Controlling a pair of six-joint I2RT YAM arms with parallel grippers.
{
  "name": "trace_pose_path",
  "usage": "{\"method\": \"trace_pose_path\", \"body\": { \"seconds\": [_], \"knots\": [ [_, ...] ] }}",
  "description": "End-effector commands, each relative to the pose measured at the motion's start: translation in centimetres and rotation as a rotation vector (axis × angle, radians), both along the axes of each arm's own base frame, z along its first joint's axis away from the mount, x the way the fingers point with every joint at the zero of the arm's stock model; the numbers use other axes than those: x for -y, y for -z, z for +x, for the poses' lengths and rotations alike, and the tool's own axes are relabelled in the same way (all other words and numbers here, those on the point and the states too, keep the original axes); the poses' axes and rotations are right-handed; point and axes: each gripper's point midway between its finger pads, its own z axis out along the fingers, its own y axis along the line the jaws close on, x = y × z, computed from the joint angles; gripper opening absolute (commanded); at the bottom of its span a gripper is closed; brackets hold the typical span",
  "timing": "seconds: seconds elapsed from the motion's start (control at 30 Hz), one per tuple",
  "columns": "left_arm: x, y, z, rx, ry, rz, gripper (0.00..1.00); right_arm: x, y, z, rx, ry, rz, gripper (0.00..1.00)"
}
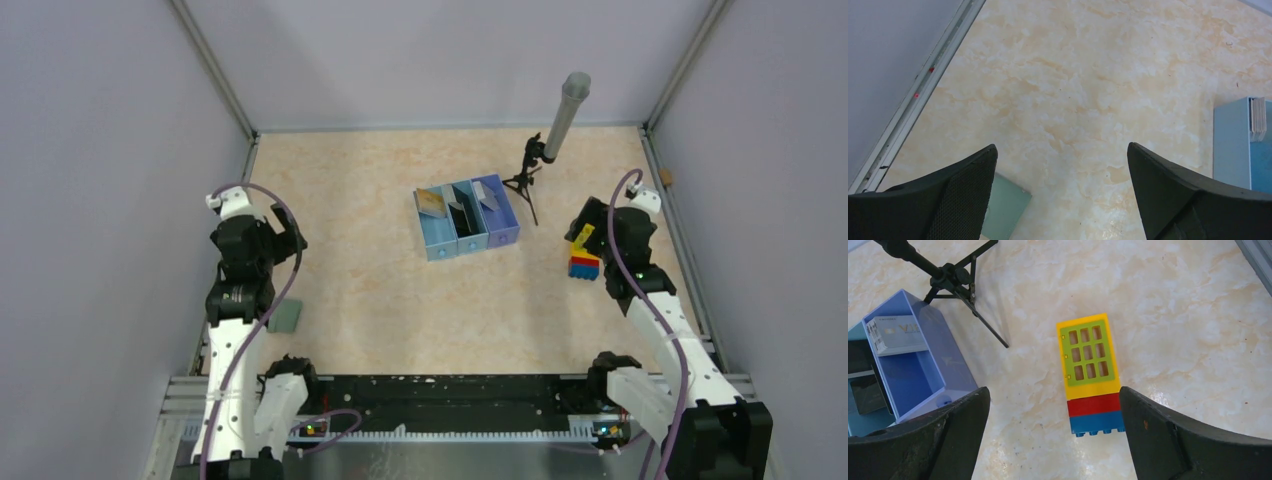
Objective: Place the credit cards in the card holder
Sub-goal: Move the card holder to the center of the board.
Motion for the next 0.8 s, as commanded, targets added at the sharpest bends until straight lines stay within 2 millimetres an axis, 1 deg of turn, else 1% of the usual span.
{"method": "trace_pose_path", "body": {
  "seconds": [0.0,0.13,0.2,0.27,0.4,0.53,0.63,0.77],
  "knots": [
    [-1.0,-1.6,0.2,0.037,-0.082,-0.012,0.99,0.5,-2.7,1.1,0.078,0.016,-0.015,0.99],
    [-1.6,-1.0,-0.2,0.024,-0.147,-0.034,0.99,0.5,-2.7,1.1,0.077,0.011,-0.016,0.99],
    [-1.9,-0.1,-0.6,0.005,-0.196,-0.071,0.99,0.5,-2.7,1.1,0.074,0.012,-0.017,0.99],
    [-1.9,1.7,-1.1,-0.024,-0.244,-0.117,0.99,0.5,-2.8,1.0,0.076,0.012,-0.017,0.99],
    [-2.4,5.9,-2.2,-0.078,-0.35,-0.21,0.99,0.5,-2.7,0.9,0.072,0.01,-0.016,0.99],
    [-2.8,9.8,-3.3,-0.125,-0.45,-0.374,0.99,0.2,-2.7,0.9,0.077,-0.002,-0.006,0.99],
    [-3.3,11.2,-4.2,-0.116,-0.524,-0.454,0.99,0.1,-2.7,0.9,0.077,-0.006,-0.003,0.99],
    [-4.0,13.6,-6.1,-0.138,-0.64,-0.513,0.99,0.0,-2.6,0.9,0.078,-0.011,0.002,0.99]
  ]
}}
